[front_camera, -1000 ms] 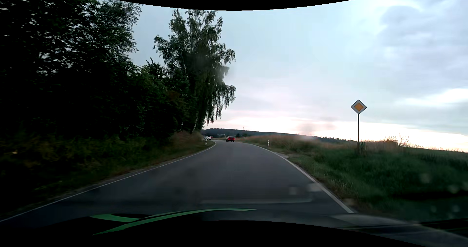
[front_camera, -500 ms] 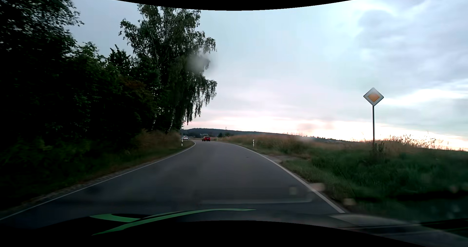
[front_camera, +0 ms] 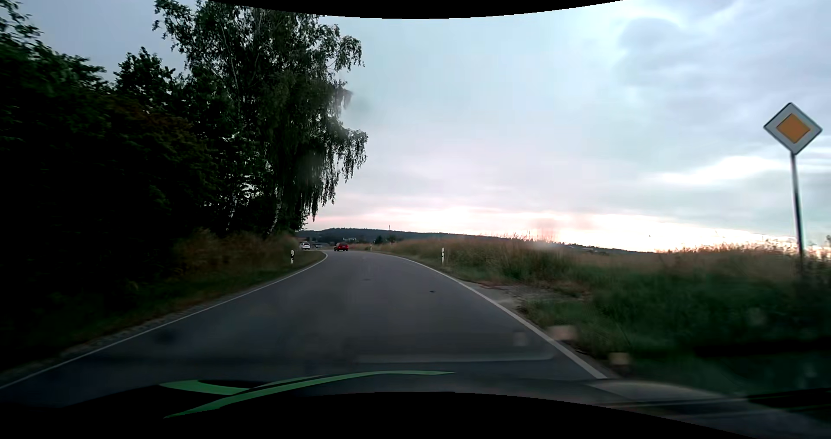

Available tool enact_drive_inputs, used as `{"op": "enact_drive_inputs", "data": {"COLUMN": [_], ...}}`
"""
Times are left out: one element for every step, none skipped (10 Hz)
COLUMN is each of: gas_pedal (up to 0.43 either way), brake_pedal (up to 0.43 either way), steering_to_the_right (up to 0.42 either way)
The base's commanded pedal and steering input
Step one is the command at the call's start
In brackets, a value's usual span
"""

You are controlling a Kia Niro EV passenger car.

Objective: Follow the waypoints while adhering to traffic rules and regulations

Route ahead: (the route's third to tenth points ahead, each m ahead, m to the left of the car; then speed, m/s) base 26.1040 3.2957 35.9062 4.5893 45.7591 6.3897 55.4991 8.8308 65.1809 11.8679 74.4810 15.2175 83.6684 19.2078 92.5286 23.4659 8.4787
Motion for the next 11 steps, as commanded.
{"op": "enact_drive_inputs", "data": {"gas_pedal": [0.319, 0.319, 0.319, 0.319, 0.319, 0.319, 0.319, 0.319, 0.319, 0.319, 0.319], "brake_pedal": [0.000, 0.000, 0.000, 0.000, 0.000, 0.000, 0.000, 0.000, 0.000, 0.000, 0.000], "steering_to_the_right": [0.002, -0.001, -0.007, -0.013, -0.017, -0.019, -0.021, -0.023, -0.026, -0.028, -0.030]}}
